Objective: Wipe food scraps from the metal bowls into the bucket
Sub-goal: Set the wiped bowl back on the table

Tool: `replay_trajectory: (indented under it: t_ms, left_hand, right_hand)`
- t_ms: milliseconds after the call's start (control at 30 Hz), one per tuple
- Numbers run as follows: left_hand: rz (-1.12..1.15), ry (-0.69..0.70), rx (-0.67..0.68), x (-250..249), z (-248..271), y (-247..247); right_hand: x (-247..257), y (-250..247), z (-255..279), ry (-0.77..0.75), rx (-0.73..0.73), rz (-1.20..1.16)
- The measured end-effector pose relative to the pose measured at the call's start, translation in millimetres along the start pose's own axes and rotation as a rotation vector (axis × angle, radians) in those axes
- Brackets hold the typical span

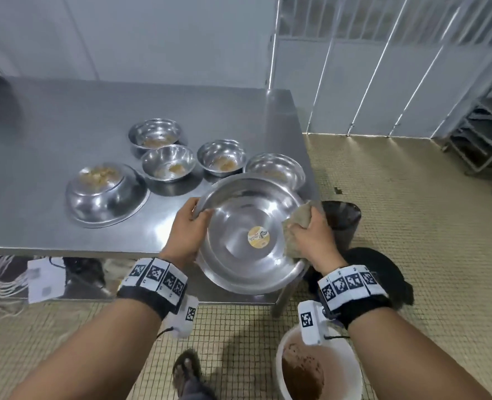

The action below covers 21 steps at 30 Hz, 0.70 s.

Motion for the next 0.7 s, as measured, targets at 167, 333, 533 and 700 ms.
replay_trajectory:
  t_ms: [167,333,533,700]
  left_hand:
    - [-0.035,-0.091,-0.085,41.4,-39.9,-53.3]
    - [-0.068,-0.145,-0.107,67.5,-87.2,-92.5]
    - [-0.129,-0.168,-0.01,75.7,-137.6,-108.6]
    - [-0.269,-0.188,0.09,86.1,-165.6,-99.8]
  right_hand:
    - [10.8,76.0,-27.8,0.035,0.112,0.06]
    - [14.9,142.0,-54.4,0.094,0.136,0.107]
    - [13.1,177.8,-80.7,0.176,0.102,0.194]
    - [-0.9,179.9,-90.0,0.24,0.077,0.195]
Point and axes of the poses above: each hand's wrist, its own z-axis away from the middle knuckle, its own y-axis out of the palm, x = y × z, the point moved 2 cm from there along -z, towards the middle knuckle, and after that the axes turned 8 degrees about -y, right-handed, at the moved point
